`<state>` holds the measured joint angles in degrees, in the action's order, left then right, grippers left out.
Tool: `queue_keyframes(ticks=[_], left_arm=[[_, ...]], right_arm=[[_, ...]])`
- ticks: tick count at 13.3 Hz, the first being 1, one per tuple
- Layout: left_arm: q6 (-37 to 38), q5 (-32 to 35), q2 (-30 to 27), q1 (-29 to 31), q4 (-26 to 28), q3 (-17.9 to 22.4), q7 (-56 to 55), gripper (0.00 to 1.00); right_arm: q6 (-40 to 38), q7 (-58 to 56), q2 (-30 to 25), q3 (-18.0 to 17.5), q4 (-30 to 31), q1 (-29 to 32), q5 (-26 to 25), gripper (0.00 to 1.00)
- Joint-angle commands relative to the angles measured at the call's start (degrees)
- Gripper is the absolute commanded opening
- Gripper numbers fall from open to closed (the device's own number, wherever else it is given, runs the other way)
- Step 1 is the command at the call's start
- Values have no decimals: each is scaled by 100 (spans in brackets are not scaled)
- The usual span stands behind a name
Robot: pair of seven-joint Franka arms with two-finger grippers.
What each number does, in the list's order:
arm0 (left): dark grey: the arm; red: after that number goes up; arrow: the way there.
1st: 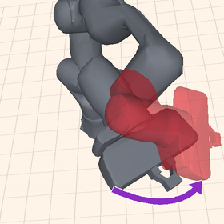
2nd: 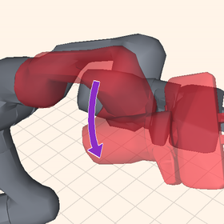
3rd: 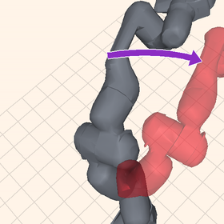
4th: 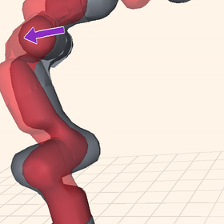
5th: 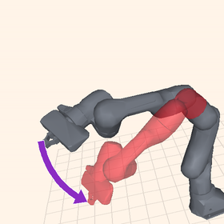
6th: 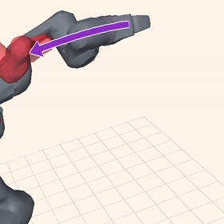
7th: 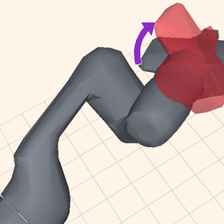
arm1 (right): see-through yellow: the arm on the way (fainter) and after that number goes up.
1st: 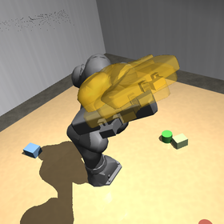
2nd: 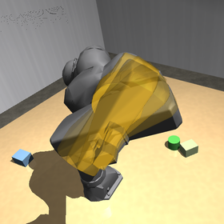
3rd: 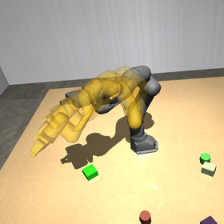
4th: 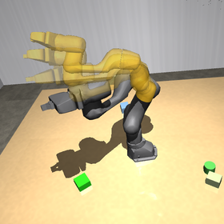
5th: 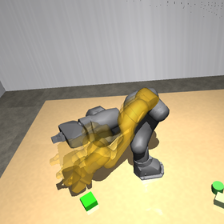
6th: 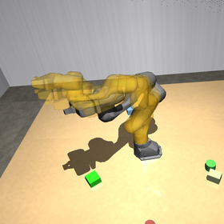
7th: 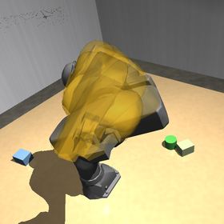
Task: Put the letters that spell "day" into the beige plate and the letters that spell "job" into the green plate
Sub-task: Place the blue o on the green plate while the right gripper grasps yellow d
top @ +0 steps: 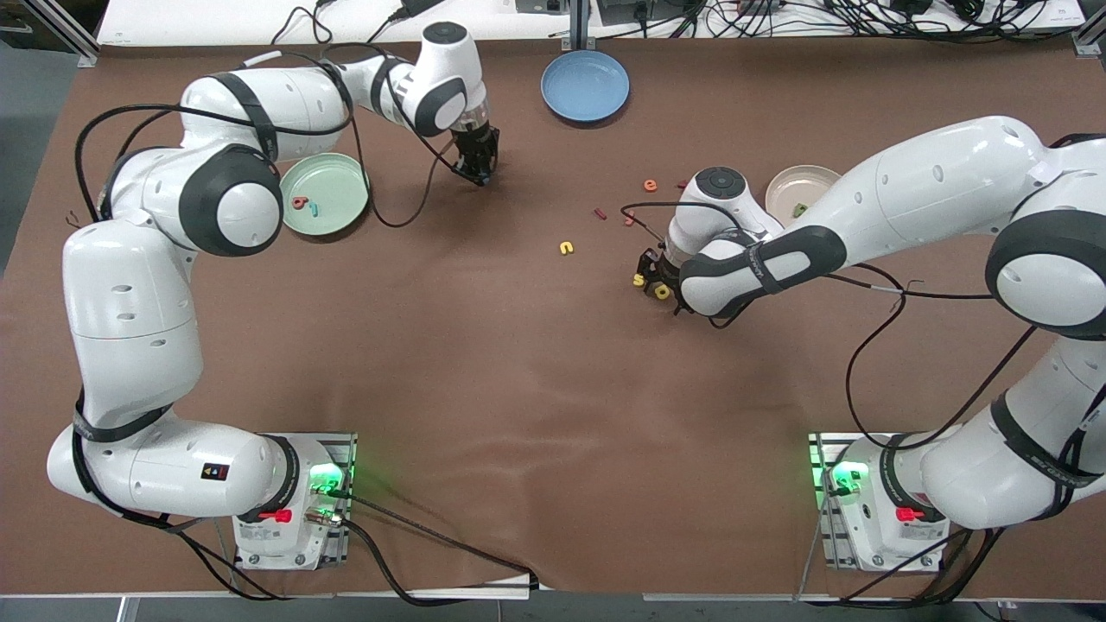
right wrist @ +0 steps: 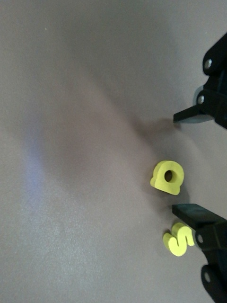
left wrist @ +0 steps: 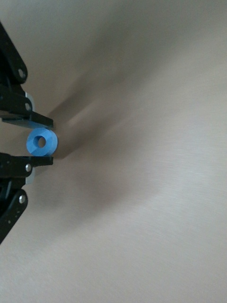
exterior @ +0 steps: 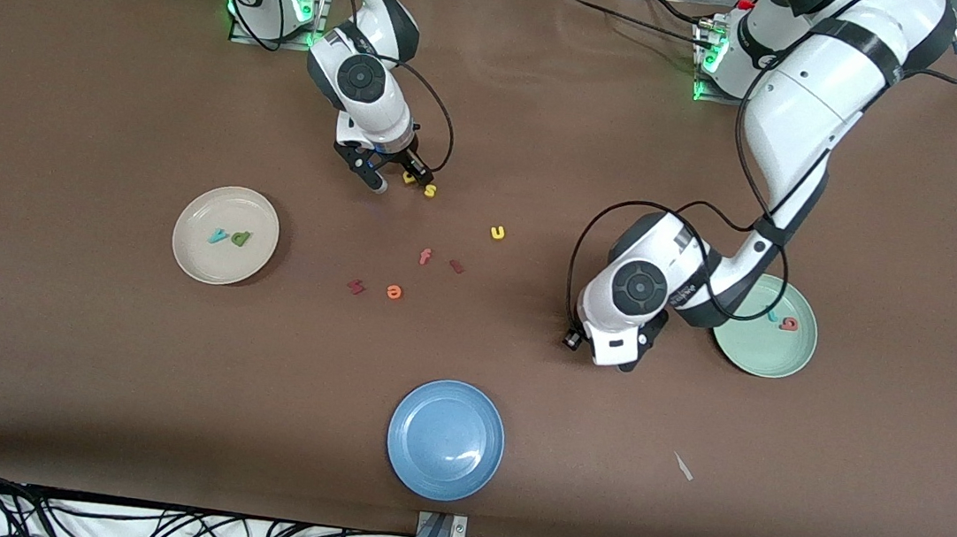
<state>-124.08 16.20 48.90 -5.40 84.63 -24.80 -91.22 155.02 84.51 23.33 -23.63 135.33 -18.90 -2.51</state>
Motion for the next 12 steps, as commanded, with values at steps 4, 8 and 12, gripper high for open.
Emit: queue_keyframes(ticks=[4,8,12], left_arm=[[1963,-170,-741,2074,53,-1316,2314,0],[2494,-73,-865,2692,255,-1300,3898,0],[2014,585,-795,3201,948,-1282,4840,0]], right_arm=[[160,92,49,17,55,0,-127,49],[160,83,49,17,63,0,-154,25],[99,4,-47,34,46,9,-189,20]])
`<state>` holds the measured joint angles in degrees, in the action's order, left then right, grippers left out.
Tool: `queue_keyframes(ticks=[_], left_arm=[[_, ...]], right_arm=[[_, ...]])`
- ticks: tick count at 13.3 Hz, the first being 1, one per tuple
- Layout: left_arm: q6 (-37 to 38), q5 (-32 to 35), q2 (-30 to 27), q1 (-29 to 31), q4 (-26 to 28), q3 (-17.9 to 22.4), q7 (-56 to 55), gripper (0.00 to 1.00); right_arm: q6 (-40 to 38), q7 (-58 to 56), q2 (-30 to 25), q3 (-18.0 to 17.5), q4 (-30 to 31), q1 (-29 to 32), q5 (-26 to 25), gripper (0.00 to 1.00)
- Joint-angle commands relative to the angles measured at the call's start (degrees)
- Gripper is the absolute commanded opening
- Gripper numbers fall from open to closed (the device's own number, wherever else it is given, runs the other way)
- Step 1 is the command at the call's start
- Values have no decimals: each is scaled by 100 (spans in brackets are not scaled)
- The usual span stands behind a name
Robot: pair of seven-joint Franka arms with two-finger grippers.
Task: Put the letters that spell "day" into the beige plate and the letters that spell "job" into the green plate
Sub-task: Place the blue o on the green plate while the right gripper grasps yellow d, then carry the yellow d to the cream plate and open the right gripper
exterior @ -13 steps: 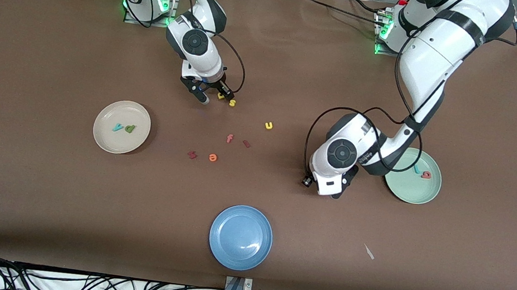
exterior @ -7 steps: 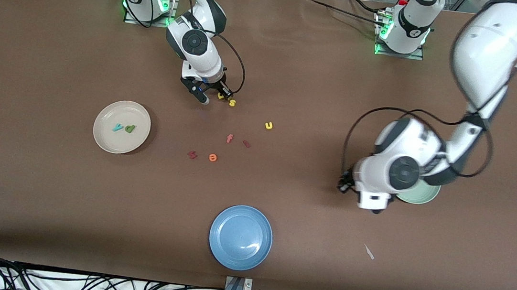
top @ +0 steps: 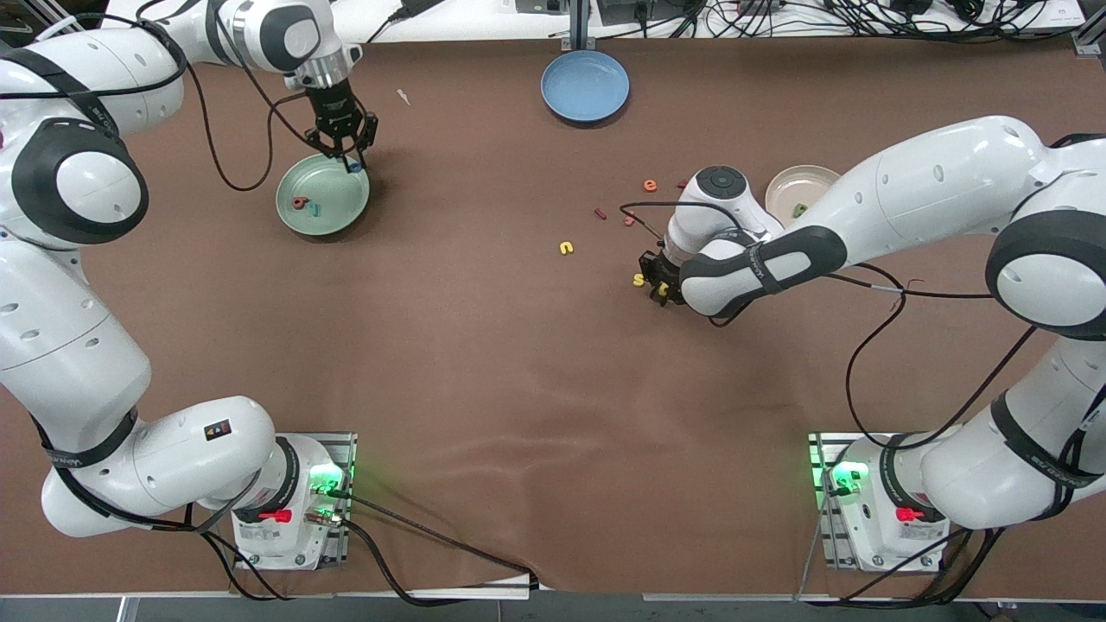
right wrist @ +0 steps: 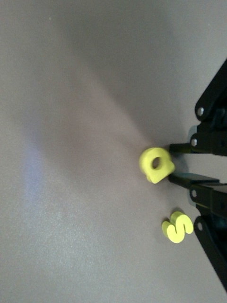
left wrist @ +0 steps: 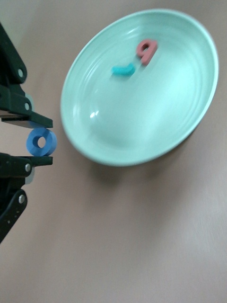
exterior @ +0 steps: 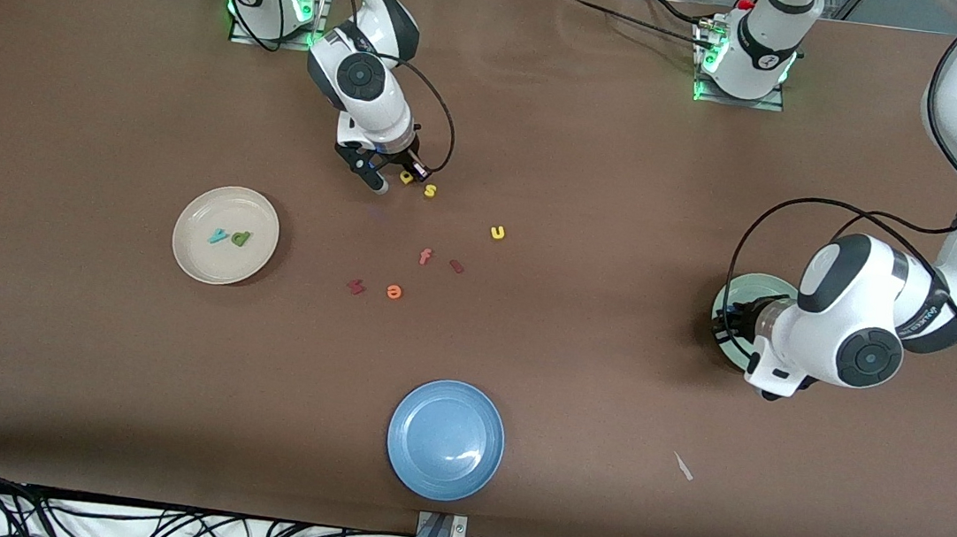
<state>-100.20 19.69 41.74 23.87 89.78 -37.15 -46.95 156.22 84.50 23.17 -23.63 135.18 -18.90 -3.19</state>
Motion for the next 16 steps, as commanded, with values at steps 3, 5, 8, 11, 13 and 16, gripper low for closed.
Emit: queue_keyframes(ticks=[3,5,8,11,13,16], left_arm=[[-1035,246,-79,680,848,-29,862,0],[-1098,385,61,689,857,15,872,6],[-1081,641,124,698,831,24,785,100],[-915,580,-200,707,726,-107,801,100],[-468,475,-499,707,516,-327,854,100],[121,475,-781,707,-19,-775,863,100]], right_arm=[[-100,-74,-85,61,70,17,-121,22],[-100,-143,-85,96,61,9,-121,61],[-100,-424,-85,280,53,17,-121,79],[-65,-478,-41,307,53,9,-121,76],[-57,-478,-32,307,53,9,-121,69],[-56,-460,-23,298,53,9,-121,58]])
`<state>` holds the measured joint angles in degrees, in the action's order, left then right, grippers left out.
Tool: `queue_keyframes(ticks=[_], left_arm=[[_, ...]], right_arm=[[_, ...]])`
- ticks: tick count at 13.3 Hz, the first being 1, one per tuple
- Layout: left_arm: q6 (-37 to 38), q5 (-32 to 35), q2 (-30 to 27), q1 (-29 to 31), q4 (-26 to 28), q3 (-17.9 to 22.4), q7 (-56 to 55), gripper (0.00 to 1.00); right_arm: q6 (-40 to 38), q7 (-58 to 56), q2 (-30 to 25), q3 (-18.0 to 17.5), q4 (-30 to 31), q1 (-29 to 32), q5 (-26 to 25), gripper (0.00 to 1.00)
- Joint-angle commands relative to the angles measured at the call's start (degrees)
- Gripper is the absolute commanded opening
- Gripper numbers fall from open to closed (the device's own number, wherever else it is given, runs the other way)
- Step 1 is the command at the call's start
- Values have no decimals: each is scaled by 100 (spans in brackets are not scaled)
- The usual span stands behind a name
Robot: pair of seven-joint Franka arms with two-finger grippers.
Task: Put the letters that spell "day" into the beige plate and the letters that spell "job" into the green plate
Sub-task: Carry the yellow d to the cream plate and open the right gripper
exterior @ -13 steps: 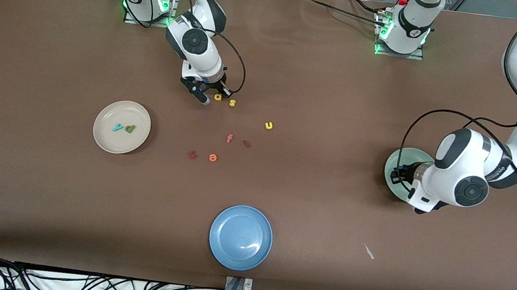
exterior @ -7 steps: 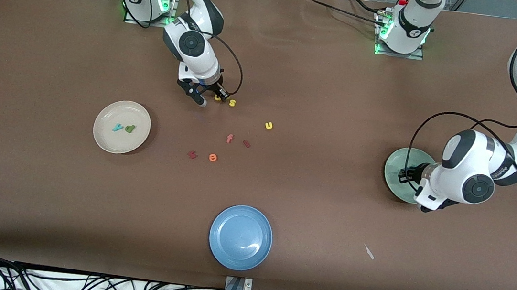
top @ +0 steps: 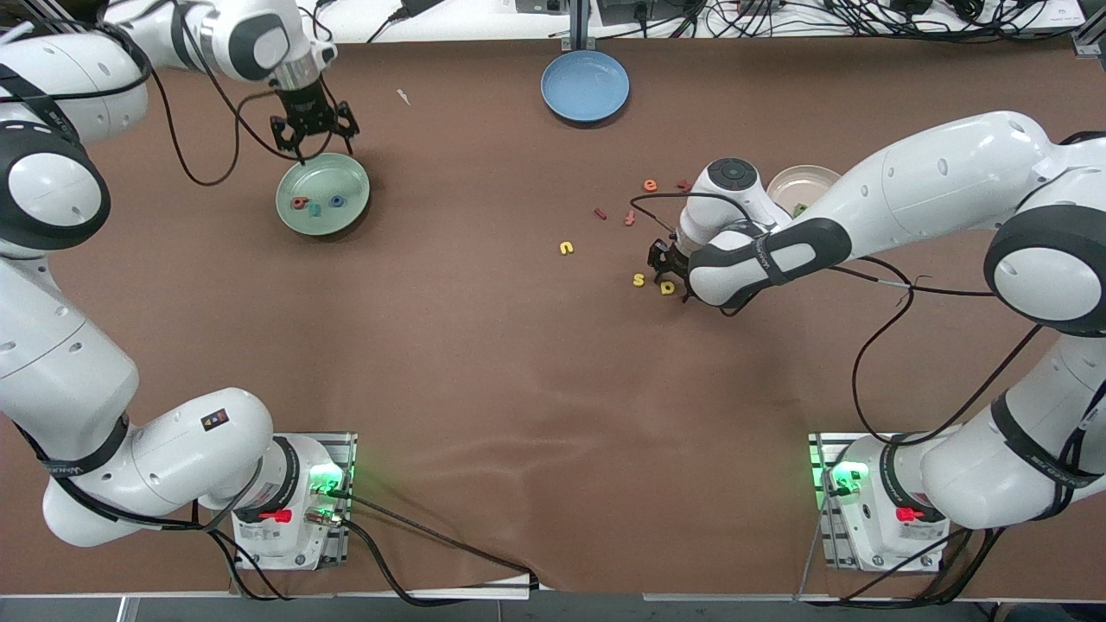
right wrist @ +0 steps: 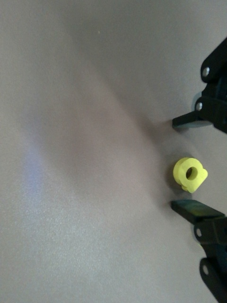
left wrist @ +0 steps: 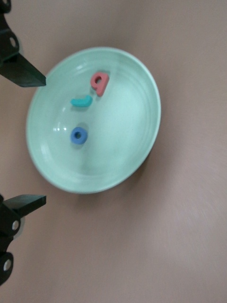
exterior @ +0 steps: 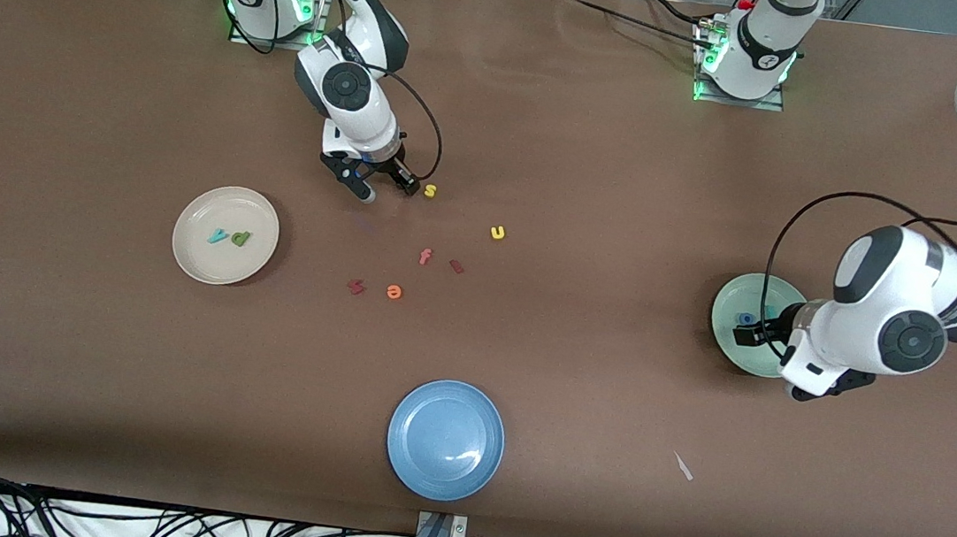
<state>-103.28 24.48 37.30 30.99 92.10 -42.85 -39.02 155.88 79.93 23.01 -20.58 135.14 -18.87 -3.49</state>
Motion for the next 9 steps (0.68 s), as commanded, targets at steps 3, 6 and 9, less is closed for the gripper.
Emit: queue_keyframes(ticks=[3,6,9], left_arm=[[1115,4,-416,-5,-1121,-644,69,100],[1311,13,-425,-5,-1563,-873,69,100],[1319,4,-565,4,-1563,-865,760,100]], right_arm=[[-23,14,2,-7,57,7,-134,50],[-14,14,2,-7,57,7,-143,44],[21,14,28,-16,65,7,-143,36]])
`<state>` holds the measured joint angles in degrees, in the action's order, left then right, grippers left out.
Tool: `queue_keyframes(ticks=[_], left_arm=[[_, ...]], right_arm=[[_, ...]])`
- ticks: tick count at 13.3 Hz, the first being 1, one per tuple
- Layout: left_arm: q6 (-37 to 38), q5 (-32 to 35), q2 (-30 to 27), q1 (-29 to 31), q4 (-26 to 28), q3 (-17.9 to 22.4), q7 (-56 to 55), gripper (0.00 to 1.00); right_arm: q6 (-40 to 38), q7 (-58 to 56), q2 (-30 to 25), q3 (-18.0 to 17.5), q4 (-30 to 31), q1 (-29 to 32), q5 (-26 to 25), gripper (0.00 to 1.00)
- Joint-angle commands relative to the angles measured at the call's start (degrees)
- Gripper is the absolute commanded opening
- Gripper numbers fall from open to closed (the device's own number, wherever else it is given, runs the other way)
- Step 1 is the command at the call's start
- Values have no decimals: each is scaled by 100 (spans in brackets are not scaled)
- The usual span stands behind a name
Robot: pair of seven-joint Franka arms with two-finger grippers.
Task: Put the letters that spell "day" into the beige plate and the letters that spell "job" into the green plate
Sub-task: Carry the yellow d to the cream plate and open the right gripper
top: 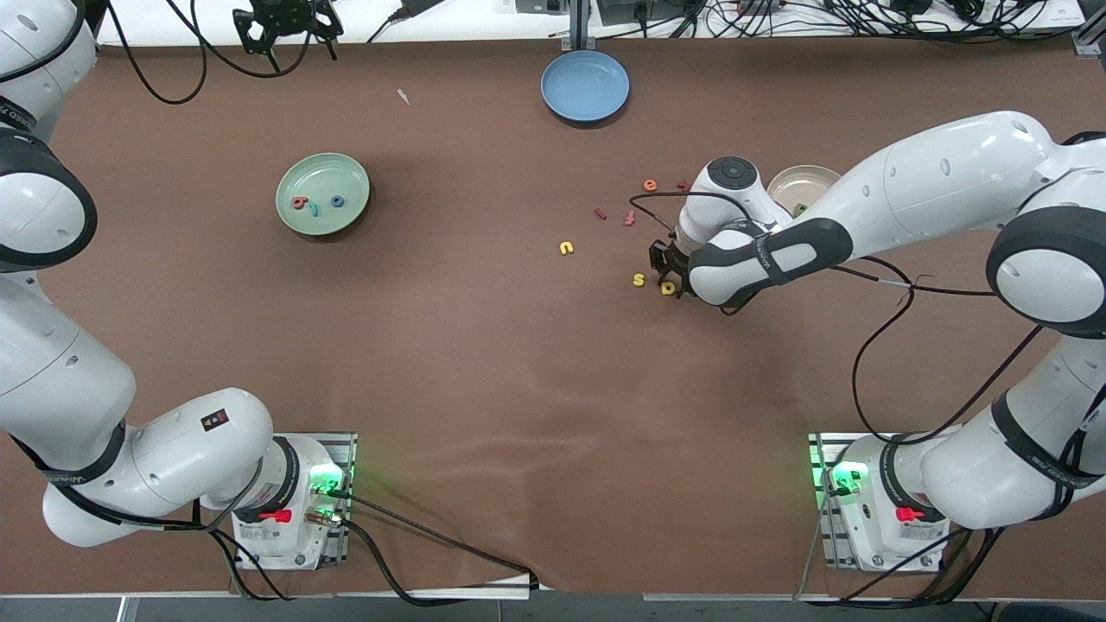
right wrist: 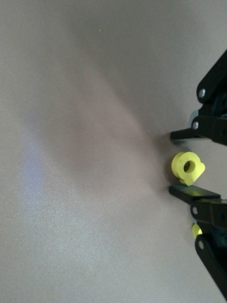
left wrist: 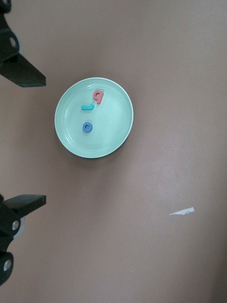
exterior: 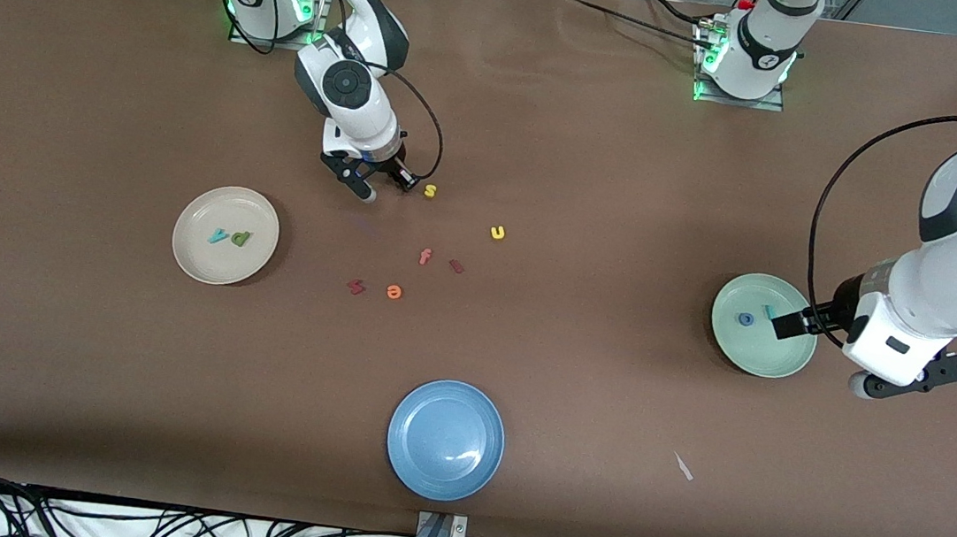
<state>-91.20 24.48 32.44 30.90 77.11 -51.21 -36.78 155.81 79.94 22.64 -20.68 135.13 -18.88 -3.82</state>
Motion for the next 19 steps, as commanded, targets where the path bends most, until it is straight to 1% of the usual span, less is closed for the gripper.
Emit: queue_keyframes(ticks=[1,3,4,5,7,9,11,13,16,17,19], left_arm=[[111,4,-97,13,-65,-30,914,100],[120,-118,-97,13,-74,-30,1147,100],[120,-302,-97,13,-74,-21,1138,100],[137,-286,-97,4,-82,-3,1129,100],[129,-303,-97,-31,-82,-21,1121,100],[129,-303,-97,-49,-82,-30,1112,100],[120,-303,-97,-75,-91,-38,1103,100],[111,-321,-106,-93,-91,-56,1077,100],[94,-295,-185,-189,-82,-38,997,100],[102,-295,-194,-189,-82,-47,997,100],[111,-303,-263,-268,-82,-30,997,100]], right_arm=[[37,13,74,-6,66,7,-110,34],[46,13,74,-15,66,-2,-136,24],[37,13,74,-15,66,7,-189,24],[37,5,74,-15,66,7,-189,20],[-59,-48,-14,-15,57,7,-198,17],[-208,-136,-197,-15,22,24,-198,17],[-707,-503,-504,-15,-48,155,-198,17],[-1462,-1196,-865,-24,-136,480,-154,17],[-2500,-2136,-1112,28,-504,814,-119,17],[-2877,-2645,-1191,177,-671,937,-119,17],[-3633,-3865,-1218,851,-1092,947,-110,18]])
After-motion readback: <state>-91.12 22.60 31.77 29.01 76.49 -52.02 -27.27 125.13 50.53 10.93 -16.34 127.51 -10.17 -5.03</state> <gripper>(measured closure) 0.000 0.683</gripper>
